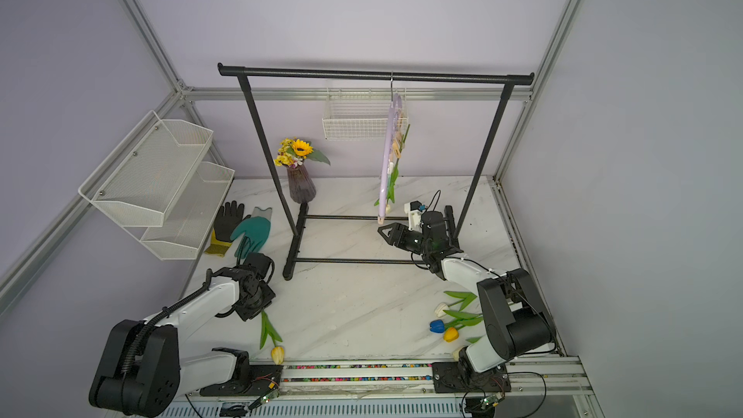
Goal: Dry the flowers on a clothes hanger
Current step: Pick up the flower at the center of the board.
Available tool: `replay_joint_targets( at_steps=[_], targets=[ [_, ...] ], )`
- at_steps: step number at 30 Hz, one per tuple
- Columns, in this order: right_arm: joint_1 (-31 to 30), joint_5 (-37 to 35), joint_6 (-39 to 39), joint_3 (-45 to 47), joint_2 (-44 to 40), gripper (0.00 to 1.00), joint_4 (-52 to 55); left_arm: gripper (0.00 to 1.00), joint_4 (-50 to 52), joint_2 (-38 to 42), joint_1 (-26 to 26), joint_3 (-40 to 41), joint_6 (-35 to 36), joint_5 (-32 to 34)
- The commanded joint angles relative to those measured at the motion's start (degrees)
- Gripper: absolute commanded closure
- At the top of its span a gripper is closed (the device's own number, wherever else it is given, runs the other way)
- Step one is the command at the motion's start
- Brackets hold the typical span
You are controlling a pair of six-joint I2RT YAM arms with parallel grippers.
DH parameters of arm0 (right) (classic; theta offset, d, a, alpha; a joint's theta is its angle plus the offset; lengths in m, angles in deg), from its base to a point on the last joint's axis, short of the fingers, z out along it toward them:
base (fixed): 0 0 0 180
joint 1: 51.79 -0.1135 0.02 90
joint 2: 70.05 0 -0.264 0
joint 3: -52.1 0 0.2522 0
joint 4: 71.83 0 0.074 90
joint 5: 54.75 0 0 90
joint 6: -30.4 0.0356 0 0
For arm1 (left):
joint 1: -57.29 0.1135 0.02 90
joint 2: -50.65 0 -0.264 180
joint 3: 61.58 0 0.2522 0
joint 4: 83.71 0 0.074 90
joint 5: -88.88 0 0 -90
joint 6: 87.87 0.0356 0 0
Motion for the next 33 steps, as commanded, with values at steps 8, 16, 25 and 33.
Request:
replay_joint_targets(
  at_steps=[8,16,25,33],
  targets=[
    [0.2,-0.1,-0.2,-1.9,0.9,0.42,-0.6,0.92,-2.5,-0.6,1.3,0.7,0.9,-2.3],
    [0.2,-0.3,-0.7,-2.3,0.2,0.42,0.1,0.99,5.1,7.1,1.3,-6.6,1.1,0.2],
    [0.2,1.9,0.3,-2.3,-1.0,0.42,-2.0,1.0,6.8,14.6,1.1,-15.4,7.6,-3.1],
    [0.2,6.1,5.1,-1.5,-1.6,0.42,-8.3,1.0,1.4,15.9,-4.6,-20.2,14.6,-7.6]
  ],
)
